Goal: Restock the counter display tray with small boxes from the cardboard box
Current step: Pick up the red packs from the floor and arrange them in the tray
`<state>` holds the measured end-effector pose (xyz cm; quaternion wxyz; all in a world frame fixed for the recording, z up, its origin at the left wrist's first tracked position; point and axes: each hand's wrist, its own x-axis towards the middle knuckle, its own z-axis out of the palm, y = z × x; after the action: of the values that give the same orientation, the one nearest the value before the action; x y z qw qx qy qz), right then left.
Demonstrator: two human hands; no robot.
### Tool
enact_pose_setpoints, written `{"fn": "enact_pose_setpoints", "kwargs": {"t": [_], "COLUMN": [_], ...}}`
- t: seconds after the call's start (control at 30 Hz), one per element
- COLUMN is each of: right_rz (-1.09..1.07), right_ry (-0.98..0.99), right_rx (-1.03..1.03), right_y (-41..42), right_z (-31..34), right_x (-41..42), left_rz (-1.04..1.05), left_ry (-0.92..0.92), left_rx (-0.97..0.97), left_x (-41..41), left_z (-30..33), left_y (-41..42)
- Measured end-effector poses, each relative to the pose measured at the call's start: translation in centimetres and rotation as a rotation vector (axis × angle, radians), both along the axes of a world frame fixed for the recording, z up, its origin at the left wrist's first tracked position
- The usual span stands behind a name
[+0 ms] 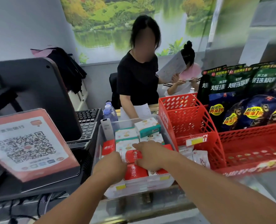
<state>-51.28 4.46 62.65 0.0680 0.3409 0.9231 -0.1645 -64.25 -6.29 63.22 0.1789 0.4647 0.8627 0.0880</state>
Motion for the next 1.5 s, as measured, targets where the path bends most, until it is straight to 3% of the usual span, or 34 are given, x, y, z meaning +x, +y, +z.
{"fn": "enact_pose_setpoints", "kwargs": {"t": [0.07,0.17,0.33,0.6,0.9,1.03,1.2,1.5], "right_rz": [-0.042,-0.180,-0.437,-0.831,-0.966,-1.022,-1.118,-1.271], "right_ry": [0.066,0.210,0.428,0.600,0.613,0.547,0.485,0.373], "right_rx": [0.018,0.024,0.159,0.524,0.578,0.483,0.318,0.034], "right_y": [-0.3,-0.7,-2.8,-12.2,-18.8,-20.3,-22.1,-24.8], "right_z": [0.2,0.4,1.0,-2.2,-6.1,-10.6,-19.4,-42.6], "right_x": [0.9,2.1,3.1,2.7,6.9,8.6,9.5,8.7], "left_rz": [-0.022,-0.056,-0.267,-0.693,-0.834,-0.866,-0.845,-0.862], "left_ry": [0.069,0.100,-0.059,-0.283,-0.302,-0.253,-0.305,-0.092], "left_rx": [0.051,0.275,0.591,0.740,0.513,0.206,-0.168,-0.385], "left_x": [-0.1,0.2,1.4,2.0,4.3,5.5,5.5,1.7], "left_z": [0.4,1.1,2.4,0.5,-4.5,-9.9,-19.9,-45.3], "left_y": [0.4,1.2,1.0,-5.8,-10.0,-10.3,-10.5,-11.0]}}
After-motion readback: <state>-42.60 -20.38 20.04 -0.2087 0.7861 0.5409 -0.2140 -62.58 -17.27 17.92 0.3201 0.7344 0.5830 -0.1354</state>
